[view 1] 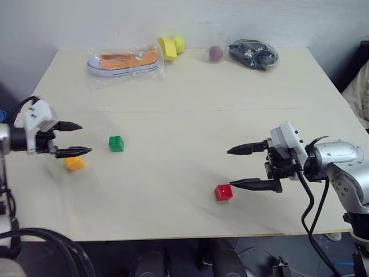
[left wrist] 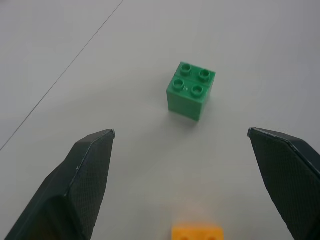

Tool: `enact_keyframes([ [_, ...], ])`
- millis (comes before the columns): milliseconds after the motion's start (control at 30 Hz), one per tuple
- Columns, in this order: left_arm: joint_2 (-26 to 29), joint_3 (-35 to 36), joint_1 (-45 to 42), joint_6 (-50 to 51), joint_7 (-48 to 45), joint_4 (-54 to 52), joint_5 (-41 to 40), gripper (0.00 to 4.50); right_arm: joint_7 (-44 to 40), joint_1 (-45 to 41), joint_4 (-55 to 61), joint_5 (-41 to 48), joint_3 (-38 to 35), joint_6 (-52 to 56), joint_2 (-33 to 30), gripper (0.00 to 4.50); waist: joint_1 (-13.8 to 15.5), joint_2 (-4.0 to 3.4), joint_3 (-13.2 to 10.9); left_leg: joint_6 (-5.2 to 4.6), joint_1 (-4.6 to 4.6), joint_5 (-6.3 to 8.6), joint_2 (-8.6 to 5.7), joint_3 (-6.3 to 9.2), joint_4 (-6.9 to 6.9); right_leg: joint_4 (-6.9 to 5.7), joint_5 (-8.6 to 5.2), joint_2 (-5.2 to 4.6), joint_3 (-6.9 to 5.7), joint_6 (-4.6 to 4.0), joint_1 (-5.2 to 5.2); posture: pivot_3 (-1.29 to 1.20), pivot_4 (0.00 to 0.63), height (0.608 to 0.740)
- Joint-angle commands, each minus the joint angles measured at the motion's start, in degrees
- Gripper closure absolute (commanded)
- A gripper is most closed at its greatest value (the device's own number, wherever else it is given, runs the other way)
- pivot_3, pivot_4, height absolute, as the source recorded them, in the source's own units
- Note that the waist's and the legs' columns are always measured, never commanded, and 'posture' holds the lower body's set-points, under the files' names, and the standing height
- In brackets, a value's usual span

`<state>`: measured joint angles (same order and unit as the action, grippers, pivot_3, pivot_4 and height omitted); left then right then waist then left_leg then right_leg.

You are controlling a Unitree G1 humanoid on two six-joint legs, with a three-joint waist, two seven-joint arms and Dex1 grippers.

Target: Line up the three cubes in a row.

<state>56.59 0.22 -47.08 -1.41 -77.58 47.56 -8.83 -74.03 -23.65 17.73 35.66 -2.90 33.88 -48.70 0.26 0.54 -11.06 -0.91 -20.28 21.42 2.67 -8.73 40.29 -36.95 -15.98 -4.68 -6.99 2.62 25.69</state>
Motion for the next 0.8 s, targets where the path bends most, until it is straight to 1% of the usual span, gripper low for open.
enact_keyframes([
  [33,-3.3,-3.6,-5.8,-4.5,1.3,5.8,5.4,0.0,0.9,-0.5,2.8,1.9,-2.2,0.3,-1.1,0.03,-0.1,0.03,0.0,0.0,0.0,0.0,-0.01,-0.01,0.0,0.0,0.0,0.02,-0.08,0.01,0.0,0.0,0.15,0.74],
  [200,-7.3,-6.1,-10.6,-7.7,1.5,13.0,9.3,0.0,3.7,-0.4,3.6,0.3,-2.1,-1.7,-0.5,0.03,-1.0,0.13,-0.1,0.02,0.0,0.01,0.0,-0.11,-0.03,0.02,0.01,0.08,-0.23,0.02,0.05,0.0,0.15,0.74],
  [333,-8.6,-7.2,-12.3,-9.7,0.3,16.4,11.4,0.0,5.3,-0.1,4.6,1.1,-2.6,-1.0,-0.7,0.03,-1.1,0.14,-0.1,0.03,0.01,0.01,0.06,-0.11,-0.04,0.01,0.01,0.07,-0.23,0.02,0.07,0.0,0.15,0.74],
  [433,-8.9,-6.7,-13.3,-9.7,-0.5,17.8,11.5,0.62,6.5,0.2,4.9,1.6,-3.1,-0.4,-0.8,0.0,-0.9,0.16,-0.1,0.03,0.0,0.01,0.05,-0.1,-0.04,0.01,0.01,0.03,-0.23,0.02,0.07,0.0,0.15,0.74],
  [467,-8.9,-6.5,-13.5,-9.6,-1.3,17.8,11.4,0.97,6.7,0.5,5.0,1.6,-3.1,-0.5,-0.9,0.0,-0.8,0.16,-0.1,0.03,-0.01,0.01,0.05,-0.09,-0.03,0.01,0.01,0.02,-0.24,0.02,0.07,0.0,0.15,0.74],
  [500,-8.8,-6.7,-13.7,-9.8,-1.7,17.9,11.7,1.18,6.8,0.7,5.0,1.6,-3.2,-0.5,-1.0,0.0,-0.6,0.16,-0.1,0.02,-0.01,0.01,0.05,-0.09,-0.03,0.01,0.01,0.02,-0.24,0.02,0.07,0.0,0.15,0.74],
  [633,-8.6,-6.9,-13.5,-11.4,-1.7,18.3,12.5,1.18,6.9,0.8,4.7,1.2,-3.0,-0.8,-0.9,0.0,-0.4,0.17,-0.1,0.02,-0.01,0.01,0.05,-0.08,0.0,0.0,0.01,0.01,-0.24,0.02,0.06,0.0,0.15,0.74],
  [733,-8.7,-7.0,-13.3,-12.0,-2.1,18.7,13.0,1.74,7.3,0.2,4.7,1.2,-2.6,-0.5,-0.7,0.0,-0.4,0.17,-0.1,0.01,-0.01,0.01,0.05,-0.07,0.02,-0.01,0.01,0.0,-0.24,0.02,0.06,0.0,0.15,0.74],
  [800,-8.8,-7.0,-12.9,-12.1,-3.0,18.6,13.0,2.31,7.2,-0.2,4.4,1.1,-2.3,-0.6,-0.7,0.0,-0.4,0.17,-0.1,0.01,-0.01,0.01,0.04,-0.07,0.02,-0.02,0.01,0.0,-0.25,0.02,0.06,0.0,0.15,0.74],
])
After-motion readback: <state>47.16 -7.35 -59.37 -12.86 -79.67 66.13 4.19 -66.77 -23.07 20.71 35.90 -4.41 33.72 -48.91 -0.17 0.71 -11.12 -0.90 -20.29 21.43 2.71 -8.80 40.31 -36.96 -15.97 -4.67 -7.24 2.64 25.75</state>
